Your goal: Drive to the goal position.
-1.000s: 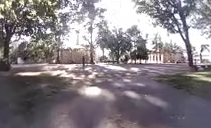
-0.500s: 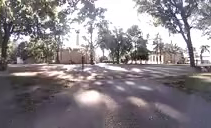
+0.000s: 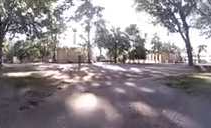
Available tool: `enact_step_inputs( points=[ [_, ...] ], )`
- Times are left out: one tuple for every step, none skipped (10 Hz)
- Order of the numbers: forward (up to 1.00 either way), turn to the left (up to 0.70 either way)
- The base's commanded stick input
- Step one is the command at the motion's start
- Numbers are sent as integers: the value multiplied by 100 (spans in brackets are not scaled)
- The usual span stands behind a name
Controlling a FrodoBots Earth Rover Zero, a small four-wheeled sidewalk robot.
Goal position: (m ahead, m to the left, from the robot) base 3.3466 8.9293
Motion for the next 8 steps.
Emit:
enact_step_inputs(
  points=[
    [70, -13],
    [70, -10],
    [70, -5],
    [70, 0],
    [70, 0],
    [70, 0],
    [70, 0],
    [70, 0]
  ],
)
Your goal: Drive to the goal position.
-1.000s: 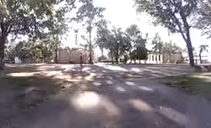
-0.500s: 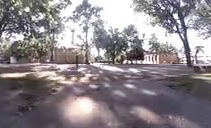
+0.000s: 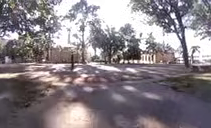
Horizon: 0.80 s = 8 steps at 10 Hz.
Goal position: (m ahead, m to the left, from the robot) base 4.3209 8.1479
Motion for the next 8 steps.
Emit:
enact_step_inputs(
  points=[
    [70, 0],
    [70, 0],
    [70, 0],
    [70, 0],
    [70, 0],
    [70, 0],
    [70, 0],
    [70, 0]
  ],
)
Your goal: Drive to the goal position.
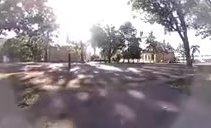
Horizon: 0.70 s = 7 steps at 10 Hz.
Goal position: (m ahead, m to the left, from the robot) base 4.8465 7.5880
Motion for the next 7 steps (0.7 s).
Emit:
enact_step_inputs(
  points=[
    [70, 0],
    [70, 0],
    [70, 0],
    [70, 0],
    [70, -2],
    [70, -10],
    [70, -13]
  ],
)
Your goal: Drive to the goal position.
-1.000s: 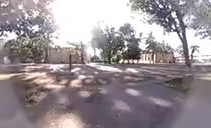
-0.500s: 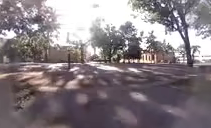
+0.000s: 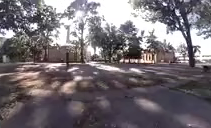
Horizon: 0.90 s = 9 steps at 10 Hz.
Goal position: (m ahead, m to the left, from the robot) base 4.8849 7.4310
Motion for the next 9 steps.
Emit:
enact_step_inputs(
  points=[
    [70, -13],
    [70, 0],
    [70, 0],
    [70, 0],
    [70, 0],
    [70, 0],
    [70, 0],
    [70, 0],
    [70, 0]
  ],
)
